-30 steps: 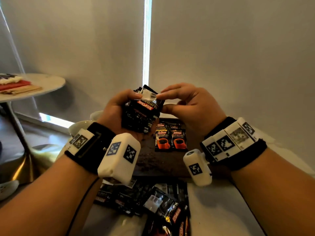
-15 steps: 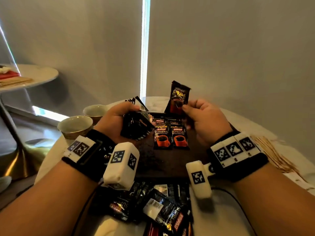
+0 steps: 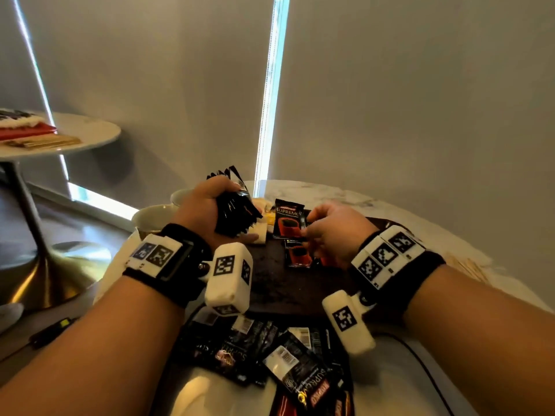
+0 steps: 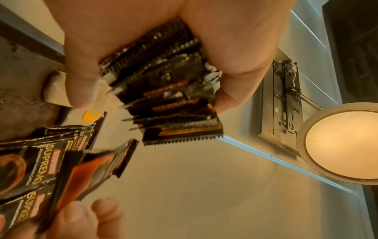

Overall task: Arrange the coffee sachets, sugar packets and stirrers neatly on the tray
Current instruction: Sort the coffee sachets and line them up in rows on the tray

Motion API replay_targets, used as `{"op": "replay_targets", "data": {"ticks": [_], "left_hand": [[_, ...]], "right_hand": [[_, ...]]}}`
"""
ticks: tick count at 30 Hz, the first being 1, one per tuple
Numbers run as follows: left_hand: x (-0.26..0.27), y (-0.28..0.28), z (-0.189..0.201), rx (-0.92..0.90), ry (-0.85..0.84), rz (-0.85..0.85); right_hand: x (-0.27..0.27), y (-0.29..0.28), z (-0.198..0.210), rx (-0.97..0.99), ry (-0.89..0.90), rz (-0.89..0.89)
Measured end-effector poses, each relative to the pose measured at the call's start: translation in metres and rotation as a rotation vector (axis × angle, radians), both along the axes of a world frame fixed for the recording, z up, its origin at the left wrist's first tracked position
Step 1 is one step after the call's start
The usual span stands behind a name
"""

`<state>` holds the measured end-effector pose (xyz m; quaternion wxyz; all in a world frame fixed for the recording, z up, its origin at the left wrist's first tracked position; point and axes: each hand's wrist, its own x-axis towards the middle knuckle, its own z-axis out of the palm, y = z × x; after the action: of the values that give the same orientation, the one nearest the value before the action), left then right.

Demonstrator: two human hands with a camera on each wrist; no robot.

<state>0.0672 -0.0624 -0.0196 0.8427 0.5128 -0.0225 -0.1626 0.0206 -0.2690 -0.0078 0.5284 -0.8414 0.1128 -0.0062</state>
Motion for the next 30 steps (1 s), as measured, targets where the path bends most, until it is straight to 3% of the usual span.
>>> {"op": "replay_targets", "data": {"ticks": [6, 11, 16, 22, 25, 26, 30], "left_hand": [[-0.001, 0.004, 0.002, -0.096, 0.020, 0.048], [0.006, 0.001, -0.001, -0.149, -0.062, 0.111], [0.008, 0.001, -0.001, -0.183, -0.101, 0.138], [0.008, -0.001, -0.002, -0.214, -0.124, 0.147], [0.008, -0.001, -0.002, -0.206, -0.124, 0.147], [0.008, -0.001, -0.003, -0.202, -0.129, 0.146], [0.006, -0.002, -0.003, -0.203, -0.133, 0.140]], "right_hand": [[0.021, 0.030, 0.015, -0.204, 0.142, 0.188], [0.043, 0.044, 0.004, -0.515, 0.186, 0.221], [0.056, 0.059, 0.005, -0.296, 0.374, 0.209], [0.071, 0.056, -0.008, -0.433, 0.270, 0.209], [0.071, 0.057, -0.009, -0.173, 0.394, 0.210], [0.071, 0.058, -0.009, -0.169, 0.408, 0.218], [0.072, 0.059, -0.009, -0.549, 0.285, 0.260]]}}
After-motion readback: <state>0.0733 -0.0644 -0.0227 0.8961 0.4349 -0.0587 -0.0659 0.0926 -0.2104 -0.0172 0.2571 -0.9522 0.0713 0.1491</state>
